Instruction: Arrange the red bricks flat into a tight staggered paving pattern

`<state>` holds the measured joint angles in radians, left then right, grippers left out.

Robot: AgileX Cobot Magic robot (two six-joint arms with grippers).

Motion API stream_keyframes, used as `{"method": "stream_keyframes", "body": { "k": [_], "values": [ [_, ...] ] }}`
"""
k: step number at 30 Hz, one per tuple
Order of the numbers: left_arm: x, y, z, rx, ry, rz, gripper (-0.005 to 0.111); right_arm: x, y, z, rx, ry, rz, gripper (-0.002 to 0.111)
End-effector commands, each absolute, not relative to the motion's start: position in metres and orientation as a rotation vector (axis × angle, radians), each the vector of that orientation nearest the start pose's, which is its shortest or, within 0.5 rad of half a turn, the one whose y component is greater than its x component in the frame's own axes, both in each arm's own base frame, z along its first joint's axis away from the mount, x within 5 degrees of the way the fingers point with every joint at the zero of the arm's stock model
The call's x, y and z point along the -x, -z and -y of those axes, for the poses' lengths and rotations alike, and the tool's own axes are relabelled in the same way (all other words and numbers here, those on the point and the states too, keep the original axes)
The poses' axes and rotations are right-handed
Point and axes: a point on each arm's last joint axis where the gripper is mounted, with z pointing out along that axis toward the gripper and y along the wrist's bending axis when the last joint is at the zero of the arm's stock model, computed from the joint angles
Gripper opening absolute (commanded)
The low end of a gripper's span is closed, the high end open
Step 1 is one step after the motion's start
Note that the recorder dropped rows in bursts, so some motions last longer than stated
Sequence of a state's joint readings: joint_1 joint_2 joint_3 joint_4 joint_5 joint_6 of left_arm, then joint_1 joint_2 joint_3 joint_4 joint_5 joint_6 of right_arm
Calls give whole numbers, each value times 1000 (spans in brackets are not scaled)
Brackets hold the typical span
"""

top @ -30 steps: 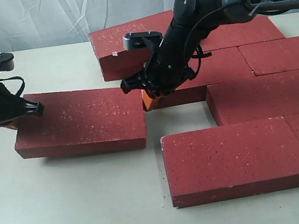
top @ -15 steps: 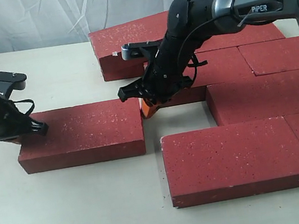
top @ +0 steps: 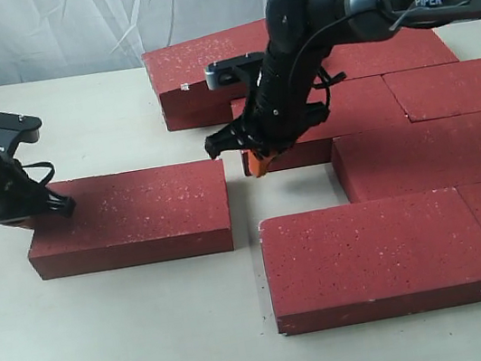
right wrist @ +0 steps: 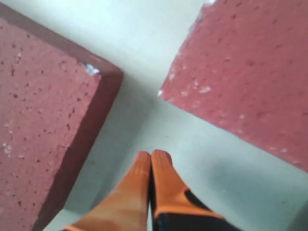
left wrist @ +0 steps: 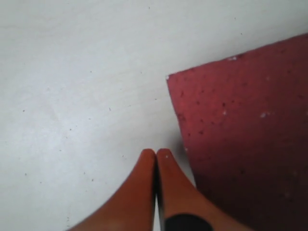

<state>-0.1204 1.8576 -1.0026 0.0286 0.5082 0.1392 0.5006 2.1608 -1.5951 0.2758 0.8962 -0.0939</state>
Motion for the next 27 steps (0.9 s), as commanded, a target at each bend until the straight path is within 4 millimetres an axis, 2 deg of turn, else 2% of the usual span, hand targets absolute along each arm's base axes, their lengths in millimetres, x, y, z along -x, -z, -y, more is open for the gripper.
{"method": "stream_keyframes", "body": {
  "k": [1,6,17,27],
  "values": [
    [-336,-136,45,-362,10,-2819,0,-382,-183,-222,597,-317,-2806,-1],
    [-336,-136,47,-325,45,-2823,0,-384,-197,-217,569,-305,-2761,-1],
    [-335,-137,55,-292,174,-2817,0,-385,-196,-216,575,-292,-2749,-1],
    [-336,-137,57,-251,211,-2815,0,-386,-197,-216,573,-293,-2744,-1]
  ]
}}
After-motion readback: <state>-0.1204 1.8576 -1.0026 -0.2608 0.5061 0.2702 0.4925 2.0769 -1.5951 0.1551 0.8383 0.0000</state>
